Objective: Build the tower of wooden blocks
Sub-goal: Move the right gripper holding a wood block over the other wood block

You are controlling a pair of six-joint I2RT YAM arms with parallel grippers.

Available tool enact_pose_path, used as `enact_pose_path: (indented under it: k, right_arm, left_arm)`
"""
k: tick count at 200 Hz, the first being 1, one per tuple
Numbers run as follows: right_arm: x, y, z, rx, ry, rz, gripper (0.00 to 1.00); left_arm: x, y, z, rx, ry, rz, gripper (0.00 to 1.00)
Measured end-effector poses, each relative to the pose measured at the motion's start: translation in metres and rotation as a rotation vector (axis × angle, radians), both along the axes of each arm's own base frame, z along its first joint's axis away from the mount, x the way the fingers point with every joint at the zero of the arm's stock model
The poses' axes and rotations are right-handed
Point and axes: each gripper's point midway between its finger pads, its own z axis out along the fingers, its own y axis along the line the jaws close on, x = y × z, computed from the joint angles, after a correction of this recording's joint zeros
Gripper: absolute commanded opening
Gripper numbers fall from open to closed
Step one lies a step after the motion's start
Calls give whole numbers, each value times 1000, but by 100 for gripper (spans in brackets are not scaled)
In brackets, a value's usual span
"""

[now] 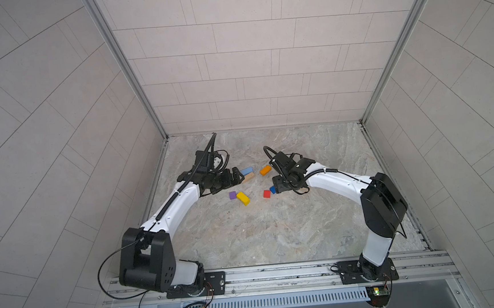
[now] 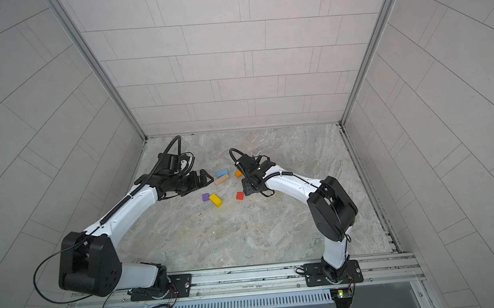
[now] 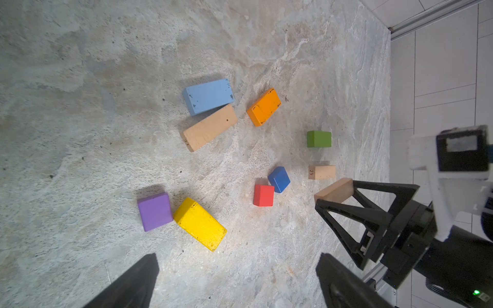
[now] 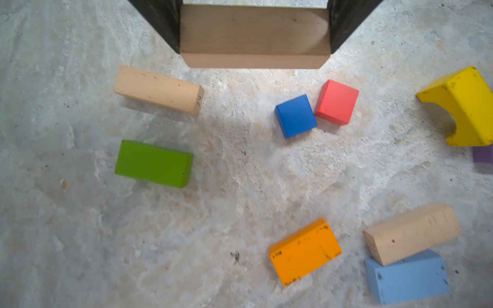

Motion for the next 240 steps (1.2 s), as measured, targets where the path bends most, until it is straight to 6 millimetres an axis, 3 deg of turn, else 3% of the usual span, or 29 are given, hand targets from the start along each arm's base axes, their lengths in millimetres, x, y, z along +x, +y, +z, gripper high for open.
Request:
enact_pose_path:
  k: [108, 163, 240]
  right_arm:
    - [-40, -58, -37, -65, 63, -111, 58]
    - [-38, -75, -51, -57, 65, -188, 58]
    - [-28, -76, -62, 6, 52, -243, 58]
  left_arm:
    - [-1, -1, -4, -2, 17, -3, 100]
    - [0, -1, -5, -1, 23, -3, 100]
    - [0, -1, -9, -1, 35, -1, 100]
